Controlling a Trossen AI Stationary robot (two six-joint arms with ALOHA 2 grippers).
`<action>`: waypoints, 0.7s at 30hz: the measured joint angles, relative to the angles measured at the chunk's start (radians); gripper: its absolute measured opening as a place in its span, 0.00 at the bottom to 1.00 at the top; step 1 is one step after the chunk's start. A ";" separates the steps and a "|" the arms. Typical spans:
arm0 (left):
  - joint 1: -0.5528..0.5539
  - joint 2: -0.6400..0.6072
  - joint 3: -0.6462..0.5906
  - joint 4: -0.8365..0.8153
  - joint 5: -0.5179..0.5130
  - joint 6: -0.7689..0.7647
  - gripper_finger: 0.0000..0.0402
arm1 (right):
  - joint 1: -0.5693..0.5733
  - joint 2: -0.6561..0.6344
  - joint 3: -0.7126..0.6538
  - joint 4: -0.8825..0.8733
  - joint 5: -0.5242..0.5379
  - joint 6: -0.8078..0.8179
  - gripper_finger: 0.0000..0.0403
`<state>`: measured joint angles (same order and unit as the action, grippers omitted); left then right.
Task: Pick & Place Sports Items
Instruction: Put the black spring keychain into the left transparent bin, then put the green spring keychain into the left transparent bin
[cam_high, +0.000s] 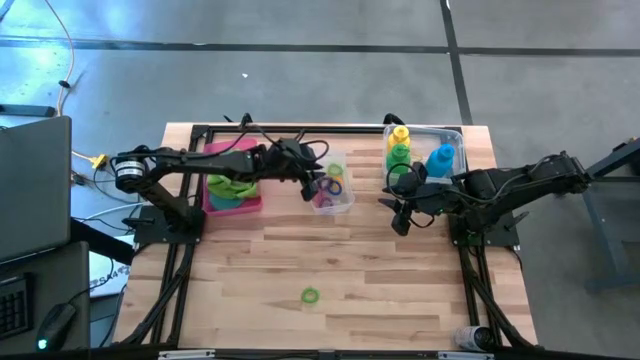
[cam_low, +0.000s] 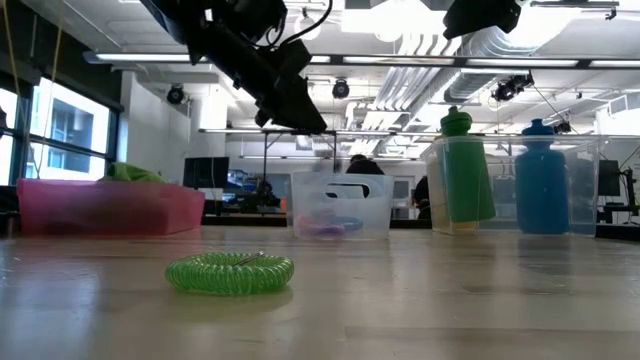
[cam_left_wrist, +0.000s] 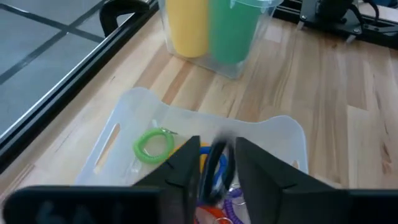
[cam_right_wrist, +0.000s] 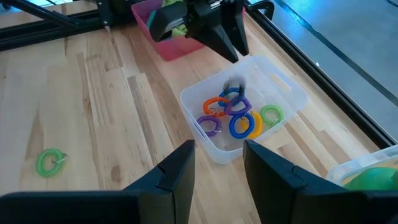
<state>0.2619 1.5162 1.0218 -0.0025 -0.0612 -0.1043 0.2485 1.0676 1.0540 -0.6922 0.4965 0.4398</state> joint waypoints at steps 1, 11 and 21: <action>0.003 0.000 0.000 0.000 0.000 0.000 0.27 | 0.000 0.000 0.000 0.000 0.000 0.000 0.32; -0.002 0.000 0.000 0.003 0.001 -0.037 0.41 | 0.000 0.000 0.000 0.000 0.000 -0.020 0.32; -0.005 0.000 0.000 0.004 0.021 -0.086 0.41 | 0.000 0.000 0.000 0.000 0.002 -0.053 0.32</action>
<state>0.2569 1.5162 1.0218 0.0013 -0.0402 -0.1904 0.2486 1.0678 1.0540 -0.6922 0.4984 0.3866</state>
